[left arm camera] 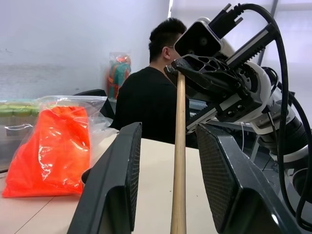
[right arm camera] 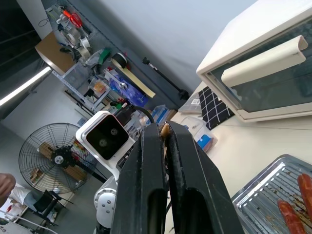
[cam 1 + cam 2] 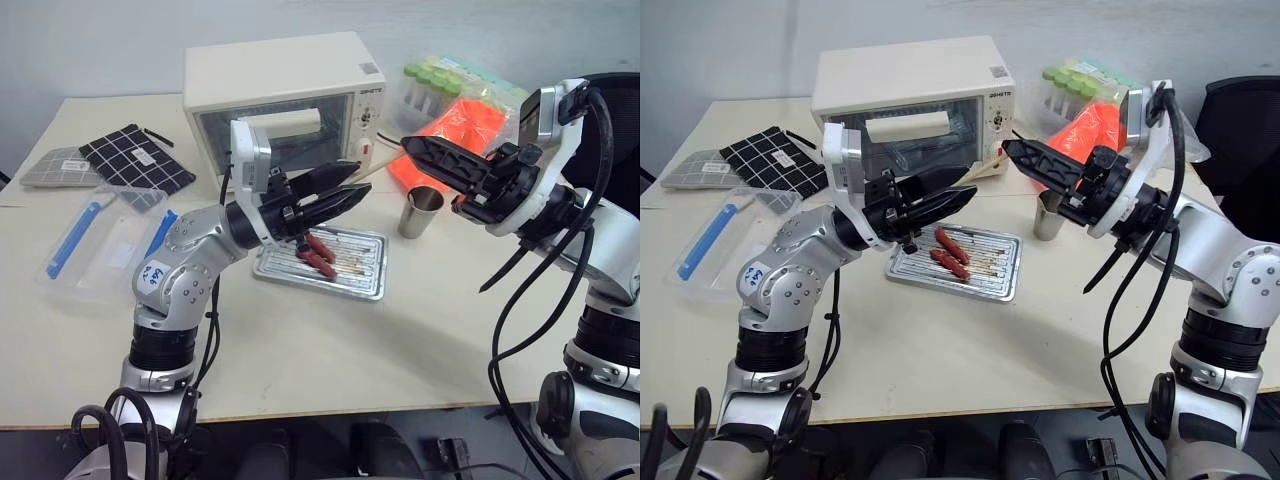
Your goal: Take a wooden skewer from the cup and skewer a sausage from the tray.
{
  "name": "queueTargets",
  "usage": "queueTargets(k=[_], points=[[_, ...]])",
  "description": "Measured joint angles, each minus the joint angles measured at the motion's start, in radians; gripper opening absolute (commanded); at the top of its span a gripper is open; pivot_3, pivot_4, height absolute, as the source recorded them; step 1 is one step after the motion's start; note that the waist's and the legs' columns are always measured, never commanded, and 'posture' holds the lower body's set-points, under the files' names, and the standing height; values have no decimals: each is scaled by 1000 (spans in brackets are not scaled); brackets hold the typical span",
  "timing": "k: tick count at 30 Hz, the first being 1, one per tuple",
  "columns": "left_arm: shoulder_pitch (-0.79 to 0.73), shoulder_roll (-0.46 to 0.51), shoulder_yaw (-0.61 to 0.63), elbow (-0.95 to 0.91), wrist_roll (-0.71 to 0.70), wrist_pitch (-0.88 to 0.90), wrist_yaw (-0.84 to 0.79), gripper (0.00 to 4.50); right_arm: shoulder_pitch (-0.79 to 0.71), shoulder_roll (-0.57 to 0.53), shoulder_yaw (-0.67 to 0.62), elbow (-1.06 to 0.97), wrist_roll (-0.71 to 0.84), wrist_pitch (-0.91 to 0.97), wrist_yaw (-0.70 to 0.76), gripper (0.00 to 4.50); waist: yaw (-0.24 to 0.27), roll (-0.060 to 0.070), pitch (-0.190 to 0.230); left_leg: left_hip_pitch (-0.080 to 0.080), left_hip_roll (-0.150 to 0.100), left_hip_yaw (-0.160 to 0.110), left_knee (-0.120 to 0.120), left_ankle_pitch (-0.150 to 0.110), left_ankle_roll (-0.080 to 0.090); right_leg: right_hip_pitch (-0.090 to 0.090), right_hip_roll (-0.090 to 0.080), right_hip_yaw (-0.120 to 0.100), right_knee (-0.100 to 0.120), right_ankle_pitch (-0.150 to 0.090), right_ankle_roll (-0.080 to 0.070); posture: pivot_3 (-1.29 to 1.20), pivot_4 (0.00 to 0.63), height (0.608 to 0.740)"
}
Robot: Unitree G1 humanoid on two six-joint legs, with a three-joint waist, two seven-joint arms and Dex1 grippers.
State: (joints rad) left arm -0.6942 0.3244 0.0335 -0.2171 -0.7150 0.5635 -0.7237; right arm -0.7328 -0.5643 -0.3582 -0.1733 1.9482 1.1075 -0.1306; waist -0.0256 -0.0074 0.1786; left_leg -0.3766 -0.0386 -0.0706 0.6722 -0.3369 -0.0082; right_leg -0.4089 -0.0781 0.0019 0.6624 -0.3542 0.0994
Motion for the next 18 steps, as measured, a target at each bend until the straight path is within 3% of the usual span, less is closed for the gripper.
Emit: queueTargets(k=[6,14,15,18], points=[[0,-28,4,-2,-21,3,3,36,0,12,0,0,0,-25,-11,0,0,0,0,0,0,0,0,0,0,0,0,0,0,0,0,0,150,740],[-6,-28,5,1,-22,3,3,36,5,16,0,-14,0,-40,-12,0,0,0,0,0,0,0,0,0,0,0,0,0,0,0,0,0,150,740],[-12,-24,4,3,-19,3,3,0,5,16,0,-14,-1,-42,-12,507,0,0,0,0,0,0,0,0,0,0,0,0,0,0,0,0,150,740],[-42,-4,13,32,3,-8,13,0,16,13,0,-20,-1,-31,9,1146,0,0,0,0,0,0,0,0,0,0,0,0,0,0,0,0,150,740]])
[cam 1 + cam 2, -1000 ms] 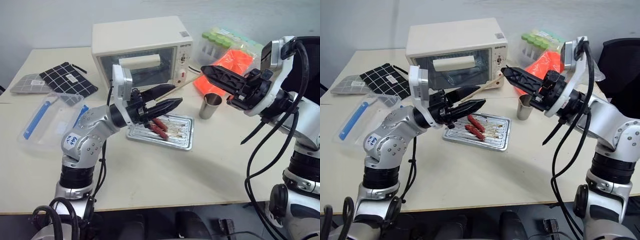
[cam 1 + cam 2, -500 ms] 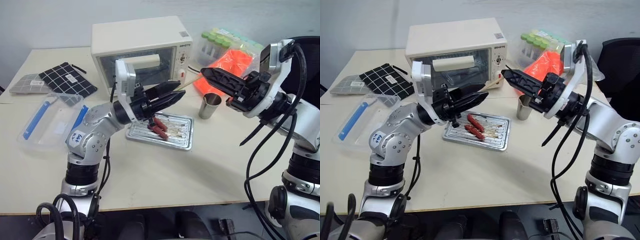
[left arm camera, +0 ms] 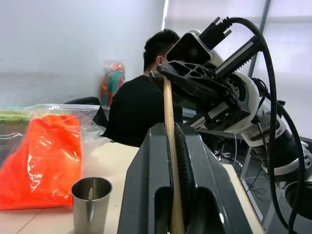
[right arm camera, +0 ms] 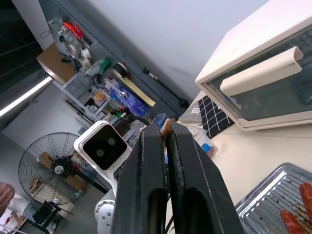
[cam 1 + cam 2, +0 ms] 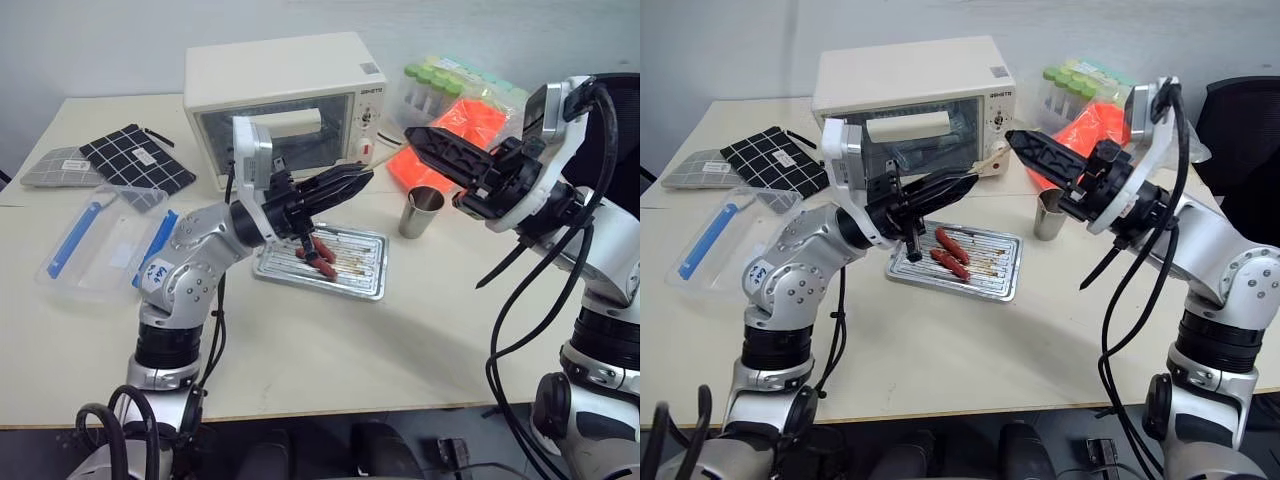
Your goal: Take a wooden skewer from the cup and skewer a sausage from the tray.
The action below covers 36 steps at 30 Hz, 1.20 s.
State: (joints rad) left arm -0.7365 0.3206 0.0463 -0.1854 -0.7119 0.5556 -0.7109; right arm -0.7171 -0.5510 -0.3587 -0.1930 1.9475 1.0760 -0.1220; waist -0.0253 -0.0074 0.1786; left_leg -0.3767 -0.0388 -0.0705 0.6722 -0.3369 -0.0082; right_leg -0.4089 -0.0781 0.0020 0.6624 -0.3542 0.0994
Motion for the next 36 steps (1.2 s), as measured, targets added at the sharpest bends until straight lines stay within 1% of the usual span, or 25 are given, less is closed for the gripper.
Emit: queueTargets(k=[2,7,9,10,12,15,17,18,20,22,23,26,28,31,36], points=[[-2,16,15,15,14,-1,8,0,-2,-20,2,-4,1,5,3,1682,0,0,0,0,0,0,0,0,0,0,0,0,0,0,0,0,150,740],[19,97,34,6,20,9,1,0,-46,-124,60,14,-1,17,0,1682,-2,0,0,0,0,0,-1,0,0,-1,0,0,-1,0,0,0,150,740],[51,150,57,-17,13,28,-9,0,-66,-170,98,9,-51,30,18,1682,-6,0,0,0,1,0,-3,0,0,-1,0,1,-1,0,0,0,150,740],[81,196,81,-34,7,46,-14,0,-82,-196,132,-7,-118,44,47,1682,-9,0,0,0,1,0,-4,0,0,-2,1,2,-1,0,0,0,150,740],[151,305,151,-61,-11,93,-37,0,-108,-230,234,-64,-304,61,127,1682,-13,0,0,1,1,0,-6,0,0,-3,2,3,-1,0,0,0,150,740],[273,459,276,-113,-44,156,-82,0,-136,-219,420,-130,-565,50,252,1682,-7,0,0,1,1,-1,-6,0,0,-4,1,3,-4,0,0,0,150,740],[347,527,342,-131,-53,176,-111,0,-151,-209,525,-159,-709,12,327,1682,-4,0,0,1,0,-2,-6,0,0,-4,0,3,-4,0,0,0,150,740],[399,566,387,-135,-54,188,-128,0,-160,-196,590,-171,-796,-15,374,1854,-3,0,0,1,0,-2,-7,0,0,-4,0,3,-5,0,0,0,150,740],[469,602,462,-139,-55,198,-143,0,-167,-157,681,-169,-927,-56,437,2181,3,-1,0,1,-1,-4,-6,0,0,-3,-1,2,-8,0,0,0,150,740],[502,607,519,-146,-56,204,-140,0,-171,-114,756,-153,-1035,-92,473,2732,8,-1,0,1,-1,-4,-5,0,0,-3,-1,2,-7,0,0,0,150,740],[513,607,545,-155,-62,209,-129,0,-179,-97,814,-142,-1113,-118,498,2950,9,-1,0,1,-1,-4,-5,0,0,-3,-1,2,-7,0,0,0,150,740],[526,597,576,-199,-83,221,-94,0,-188,-16,915,-57,-1275,-168,534,2950,8,-1,0,1,-1,-4,-5,0,-1,-3,-1,2,-6,0,0,0,150,740],[545,588,575,-229,-95,224,-82,0,-188,22,948,0,-1348,-195,552,2950,5,-2,0,1,-2,-4,-6,0,-1,-3,-1,2,-5,0,0,0,150,740],[567,574,571,-267,-112,231,-52,0,-190,79,947,115,-1446,-236,581,2950,-4,-2,0,1,-1,-4,-6,0,-1,-4,-1,1,-3,0,0,0,150,740],[568,571,568,-287,-128,232,-27,0,-190,147,935,229,-1543,-273,616,2950,-11,-2,0,1,-1,-4,-7,0,-1,-5,0,1,-2,0,0,0,150,740]])
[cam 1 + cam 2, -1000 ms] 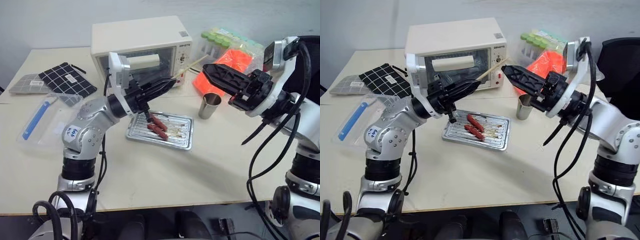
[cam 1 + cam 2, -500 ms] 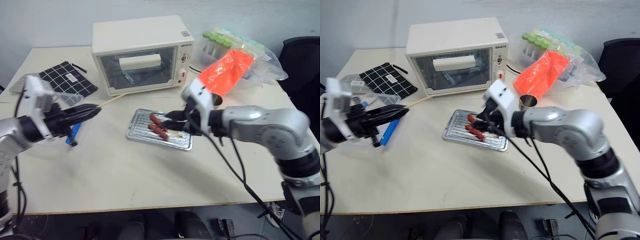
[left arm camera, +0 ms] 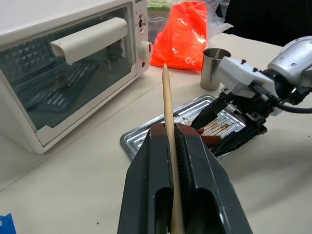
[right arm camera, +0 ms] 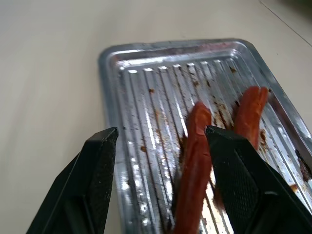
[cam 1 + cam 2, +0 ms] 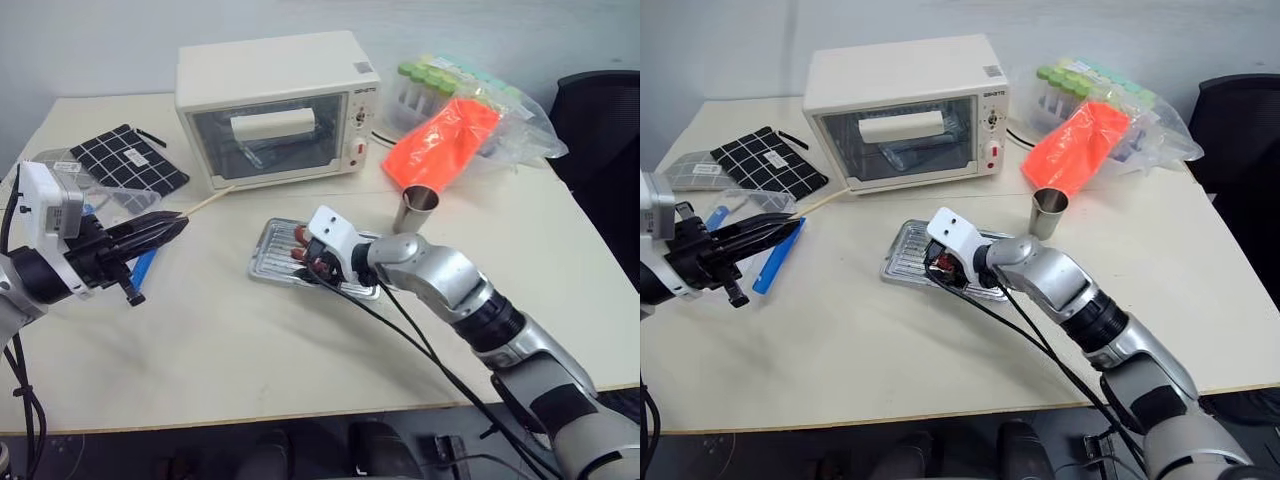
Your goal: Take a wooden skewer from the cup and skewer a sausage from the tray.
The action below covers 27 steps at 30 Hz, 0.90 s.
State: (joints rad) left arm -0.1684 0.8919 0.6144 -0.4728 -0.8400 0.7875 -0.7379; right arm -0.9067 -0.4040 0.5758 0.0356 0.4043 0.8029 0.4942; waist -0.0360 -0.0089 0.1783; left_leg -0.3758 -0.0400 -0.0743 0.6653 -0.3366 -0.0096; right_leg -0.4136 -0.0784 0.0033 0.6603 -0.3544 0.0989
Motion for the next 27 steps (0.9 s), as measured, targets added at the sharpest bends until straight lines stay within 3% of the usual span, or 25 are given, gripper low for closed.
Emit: queueTargets(k=[11,27], points=[[-3,-7,-43,-18,-8,-10,12,0,20,61,-110,9,-68,32,41,2950,0,0,0,0,0,0,0,0,0,0,0,0,0,0,0,0,150,740],[-21,-6,-73,13,-11,-25,1,0,70,110,-120,42,-171,41,51,2950,-2,0,0,0,0,0,0,0,0,0,0,0,0,0,0,0,150,740]])
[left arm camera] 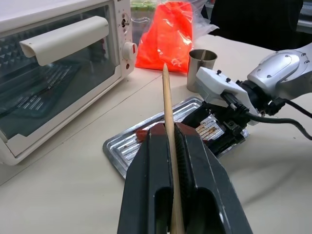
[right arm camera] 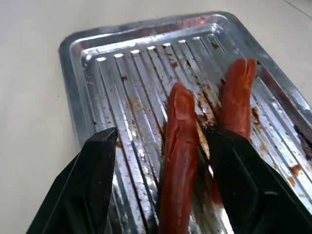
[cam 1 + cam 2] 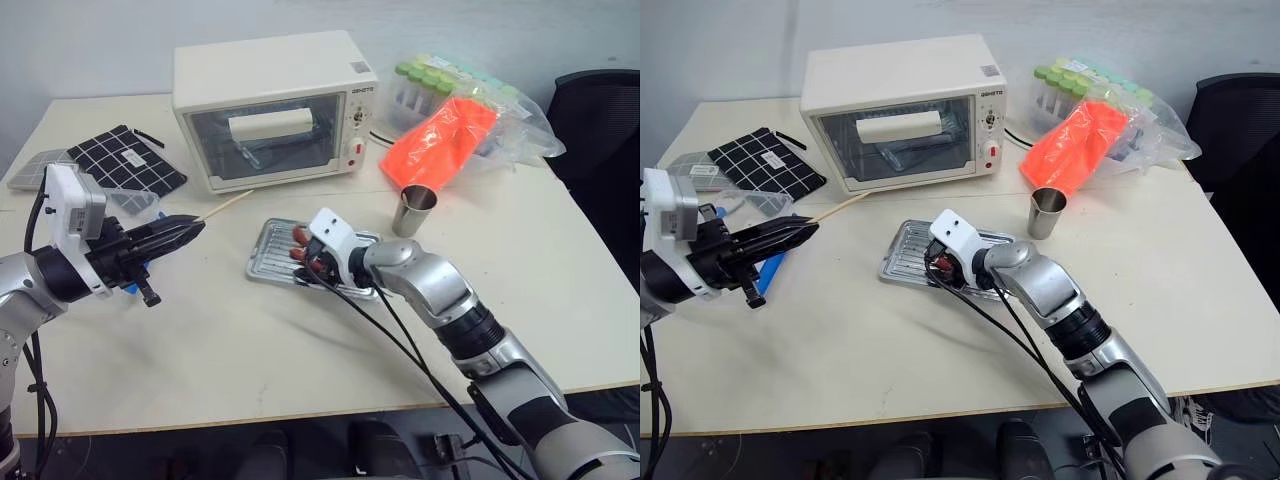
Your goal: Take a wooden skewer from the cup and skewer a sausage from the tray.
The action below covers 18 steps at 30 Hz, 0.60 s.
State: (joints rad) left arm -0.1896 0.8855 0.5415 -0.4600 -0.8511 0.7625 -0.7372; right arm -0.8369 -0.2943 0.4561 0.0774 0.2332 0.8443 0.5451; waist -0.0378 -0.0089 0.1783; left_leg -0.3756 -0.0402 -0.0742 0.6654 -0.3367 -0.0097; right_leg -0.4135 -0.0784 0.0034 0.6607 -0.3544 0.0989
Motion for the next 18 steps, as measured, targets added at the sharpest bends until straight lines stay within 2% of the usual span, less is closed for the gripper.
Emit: queueTargets(k=[5,6,7,13,18], points=[[0,0,-5,1,0,-1,1,0,4,16,-14,39,-23,-20,3,2950,-1,0,0,0,0,0,0,0,0,0,0,0,0,0,0,0,150,740],[0,0,-8,1,0,-1,1,0,4,19,-20,44,-24,-22,5,2572,-2,0,0,0,0,0,0,0,0,0,0,0,0,0,0,0,150,740],[0,0,-11,1,0,-2,-1,0,4,21,-26,49,-27,-22,7,2453,-2,0,0,0,0,0,0,0,0,0,0,0,0,0,0,0,150,740],[-2,0,-13,9,1,-7,-17,0,11,26,-36,50,-46,-30,13,895,-3,0,0,0,0,0,0,0,0,0,0,0,0,0,0,0,150,740],[-21,9,-21,39,6,-7,-25,0,21,32,-48,47,-54,-32,15,895,-4,0,0,0,0,0,0,0,0,0,0,0,1,0,0,0,150,740]])
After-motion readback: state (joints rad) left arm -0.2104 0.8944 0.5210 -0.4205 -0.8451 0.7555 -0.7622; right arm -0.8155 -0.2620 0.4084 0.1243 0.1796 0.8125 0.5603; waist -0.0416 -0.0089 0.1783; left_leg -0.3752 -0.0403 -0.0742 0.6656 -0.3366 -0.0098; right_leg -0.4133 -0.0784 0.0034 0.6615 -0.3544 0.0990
